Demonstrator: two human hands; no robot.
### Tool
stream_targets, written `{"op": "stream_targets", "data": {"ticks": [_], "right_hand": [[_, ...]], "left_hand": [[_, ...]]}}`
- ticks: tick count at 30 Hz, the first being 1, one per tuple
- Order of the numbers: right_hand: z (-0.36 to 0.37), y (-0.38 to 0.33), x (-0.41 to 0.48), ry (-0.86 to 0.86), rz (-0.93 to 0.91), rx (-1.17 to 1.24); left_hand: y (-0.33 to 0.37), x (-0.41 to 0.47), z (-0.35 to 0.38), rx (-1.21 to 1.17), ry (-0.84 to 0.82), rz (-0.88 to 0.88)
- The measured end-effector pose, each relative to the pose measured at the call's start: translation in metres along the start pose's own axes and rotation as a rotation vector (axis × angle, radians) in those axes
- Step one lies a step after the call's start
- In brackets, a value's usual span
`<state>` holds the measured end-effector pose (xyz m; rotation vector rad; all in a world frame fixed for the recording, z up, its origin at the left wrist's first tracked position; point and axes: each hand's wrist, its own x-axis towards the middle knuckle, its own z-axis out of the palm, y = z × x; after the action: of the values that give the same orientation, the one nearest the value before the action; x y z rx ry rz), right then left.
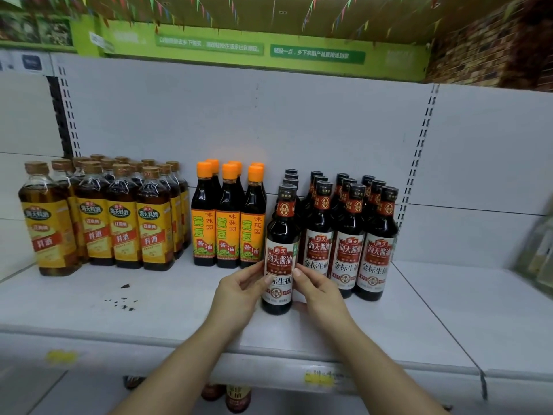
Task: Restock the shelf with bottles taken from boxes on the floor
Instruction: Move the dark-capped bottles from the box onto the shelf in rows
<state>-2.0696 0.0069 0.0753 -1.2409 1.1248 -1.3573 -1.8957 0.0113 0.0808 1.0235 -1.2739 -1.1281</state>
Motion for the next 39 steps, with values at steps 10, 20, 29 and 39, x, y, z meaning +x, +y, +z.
{"op": "stream_targets", "data": {"ticks": [10, 20, 29, 39], "right_hand": [[-0.005, -0.01, -0.015, 0.098, 0.095, -0.111], [-0.009, -0.033, -0.052, 0.054, 0.108, 0.009], [-0.011, -0.037, -0.105, 0.08, 0.135, -0.037], [-0.001, -0.033, -0.182, 0.263, 0.192, -0.101]], "left_hand": [[0.005, -0.01, -0.003, 0.088, 0.02, -0.079], [0.02, -0.058, 0.006, 0.06, 0.168, -0.108], [0.022, -0.102, 0.006, 0.011, 0.185, -0.153], [0.012, -0.154, -0.011, -0.023, 0.042, -0.184]]}}
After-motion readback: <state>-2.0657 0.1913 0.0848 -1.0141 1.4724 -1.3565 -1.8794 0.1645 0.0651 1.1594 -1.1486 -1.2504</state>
